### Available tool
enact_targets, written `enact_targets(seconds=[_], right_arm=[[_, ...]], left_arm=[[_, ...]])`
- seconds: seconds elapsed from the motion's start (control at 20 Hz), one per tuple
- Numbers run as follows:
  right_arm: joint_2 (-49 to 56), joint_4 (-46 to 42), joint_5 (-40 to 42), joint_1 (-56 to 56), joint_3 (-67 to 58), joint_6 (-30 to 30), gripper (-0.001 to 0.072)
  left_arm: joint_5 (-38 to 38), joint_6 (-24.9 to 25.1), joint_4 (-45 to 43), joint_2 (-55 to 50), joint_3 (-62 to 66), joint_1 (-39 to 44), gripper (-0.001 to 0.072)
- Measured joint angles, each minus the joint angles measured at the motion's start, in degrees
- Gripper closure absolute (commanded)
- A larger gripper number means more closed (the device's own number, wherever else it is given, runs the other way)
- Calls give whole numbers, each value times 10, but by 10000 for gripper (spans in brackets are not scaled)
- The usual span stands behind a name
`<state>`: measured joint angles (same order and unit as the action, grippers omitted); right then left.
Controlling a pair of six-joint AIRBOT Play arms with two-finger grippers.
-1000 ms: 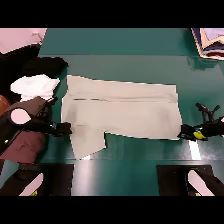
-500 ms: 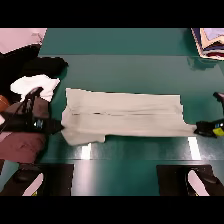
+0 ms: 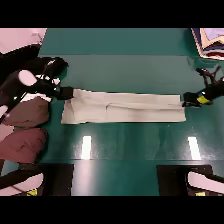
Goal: Fold the shirts.
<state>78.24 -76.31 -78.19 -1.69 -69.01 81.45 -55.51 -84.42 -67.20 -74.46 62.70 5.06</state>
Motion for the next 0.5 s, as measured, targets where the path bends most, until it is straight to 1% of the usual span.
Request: enact_targets(seconds=[0.05, 0.1, 0.25, 0.3, 0.35, 0.4, 0.45, 0.5], right_arm=[[24, 14, 5, 0, -19, 0, 300], [42, 28, 9, -2, -35, -1, 218], [72, 87, 15, -26, -71, -12, 218], [73, 102, 14, -37, -73, -20, 218], [71, 114, 10, -50, -70, -27, 217], [65, 122, 5, -66, -60, -36, 172], [58, 130, 4, -84, -44, -43, 100], [53, 136, 3, -102, -26, -51, 74]], left_arm=[[11, 3, 0, -20, 13, 0, 365], [19, 3, 0, -33, 24, 0, 108], [22, 4, 0, -54, 58, 0, 106], [10, 4, 1, -58, 71, 0, 107], [-7, 4, 1, -61, 84, 0, 243], [-21, 4, 1, -63, 94, 0, 564], [-37, 5, 3, -64, 101, 0, 655], [-50, 5, 6, -66, 106, 0, 658]])
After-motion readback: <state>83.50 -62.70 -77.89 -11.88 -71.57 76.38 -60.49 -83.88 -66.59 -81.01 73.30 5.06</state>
